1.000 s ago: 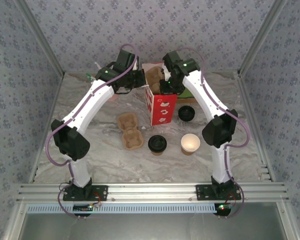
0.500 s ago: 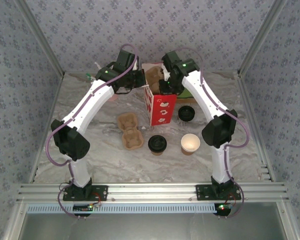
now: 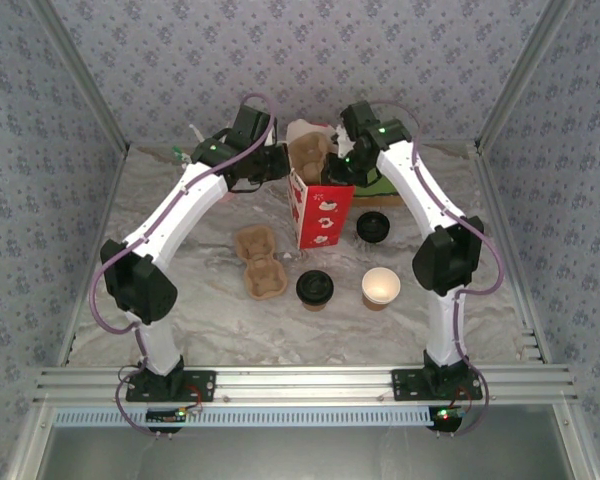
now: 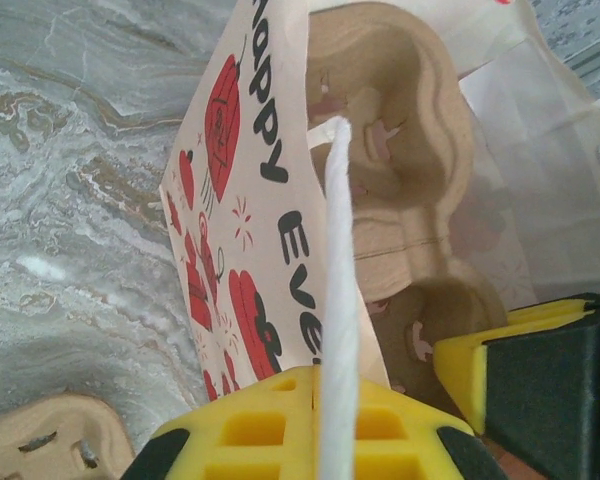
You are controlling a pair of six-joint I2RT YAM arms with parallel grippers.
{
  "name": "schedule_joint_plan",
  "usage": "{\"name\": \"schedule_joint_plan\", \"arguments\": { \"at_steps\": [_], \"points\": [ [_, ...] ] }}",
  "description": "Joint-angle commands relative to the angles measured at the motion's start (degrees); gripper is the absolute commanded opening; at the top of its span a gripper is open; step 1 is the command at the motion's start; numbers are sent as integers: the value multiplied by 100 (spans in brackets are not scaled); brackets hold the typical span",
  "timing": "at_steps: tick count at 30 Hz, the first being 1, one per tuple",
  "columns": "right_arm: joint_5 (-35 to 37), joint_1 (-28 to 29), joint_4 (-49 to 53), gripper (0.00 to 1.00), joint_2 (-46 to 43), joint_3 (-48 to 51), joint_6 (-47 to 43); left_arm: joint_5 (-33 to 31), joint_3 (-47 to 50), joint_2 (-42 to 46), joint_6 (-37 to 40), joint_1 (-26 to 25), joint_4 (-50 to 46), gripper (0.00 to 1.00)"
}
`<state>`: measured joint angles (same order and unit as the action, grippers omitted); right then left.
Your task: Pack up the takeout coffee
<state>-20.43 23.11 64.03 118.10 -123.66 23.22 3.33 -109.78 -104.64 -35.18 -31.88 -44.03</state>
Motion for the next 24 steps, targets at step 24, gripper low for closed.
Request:
{"name": "schedule_joint_plan", "arguments": {
  "at_steps": [24],
  "points": [
    [247,50,18,21,-111,166,639,-325,-469,217,169,-232,-138,0]
  ]
}}
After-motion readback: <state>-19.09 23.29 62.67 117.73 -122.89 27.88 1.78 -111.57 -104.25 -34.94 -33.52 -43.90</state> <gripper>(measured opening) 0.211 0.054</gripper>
